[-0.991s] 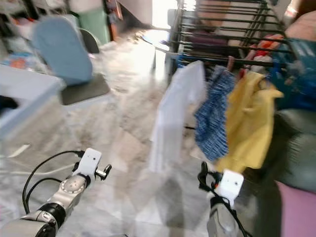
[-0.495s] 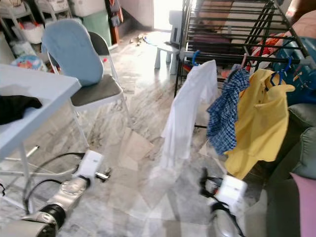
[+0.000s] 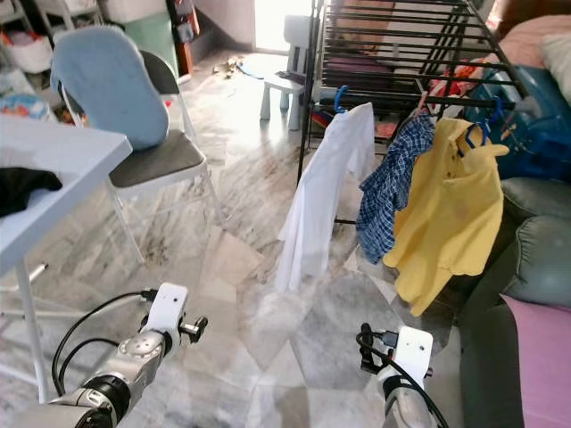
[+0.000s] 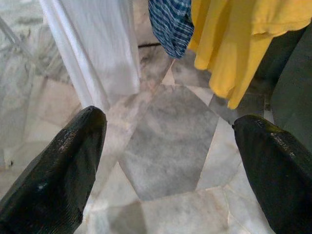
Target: Hang hanger
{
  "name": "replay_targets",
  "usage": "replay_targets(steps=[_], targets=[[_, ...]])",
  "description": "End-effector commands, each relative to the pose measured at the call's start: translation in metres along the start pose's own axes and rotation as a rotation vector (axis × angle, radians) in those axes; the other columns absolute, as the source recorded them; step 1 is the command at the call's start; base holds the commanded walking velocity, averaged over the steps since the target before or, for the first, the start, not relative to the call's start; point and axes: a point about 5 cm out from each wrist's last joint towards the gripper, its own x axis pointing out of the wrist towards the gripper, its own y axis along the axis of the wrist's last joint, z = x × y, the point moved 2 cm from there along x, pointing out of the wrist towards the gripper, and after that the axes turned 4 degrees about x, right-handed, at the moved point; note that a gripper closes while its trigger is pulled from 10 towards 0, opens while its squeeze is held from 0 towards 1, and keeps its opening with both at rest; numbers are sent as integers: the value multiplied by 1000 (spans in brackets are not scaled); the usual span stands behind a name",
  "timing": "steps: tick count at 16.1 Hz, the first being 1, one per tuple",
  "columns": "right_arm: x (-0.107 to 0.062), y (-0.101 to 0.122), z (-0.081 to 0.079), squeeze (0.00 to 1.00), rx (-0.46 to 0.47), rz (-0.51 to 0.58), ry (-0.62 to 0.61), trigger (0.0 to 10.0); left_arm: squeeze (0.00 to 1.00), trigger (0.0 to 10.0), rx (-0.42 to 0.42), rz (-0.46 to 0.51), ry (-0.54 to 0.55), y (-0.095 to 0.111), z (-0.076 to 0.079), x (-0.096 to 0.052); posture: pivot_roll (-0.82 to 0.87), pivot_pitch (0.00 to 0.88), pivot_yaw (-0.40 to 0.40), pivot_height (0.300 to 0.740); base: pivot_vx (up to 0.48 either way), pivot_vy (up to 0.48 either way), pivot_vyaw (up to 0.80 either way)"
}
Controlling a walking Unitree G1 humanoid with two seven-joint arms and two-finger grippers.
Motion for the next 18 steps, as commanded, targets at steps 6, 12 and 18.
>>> replay_targets(steps=[6, 12, 18], targets=[[2, -34, -12, 0, 7, -260, 97, 10000, 0, 10000, 98, -267, 122, -67, -23, -18, 60, 0, -35, 740, 0, 0, 0], [-28, -78, 15, 0, 69, -511, 2, 10000, 0, 10000, 204, -320, 70, -72, -1, -17, 59, 0, -36, 740, 0, 0, 0], [-18, -68, 7, 0, 52, -482, 44, 10000, 0, 10000, 55, -323, 35, -54, 21, -10, 60, 0, -32, 740, 0, 0, 0]])
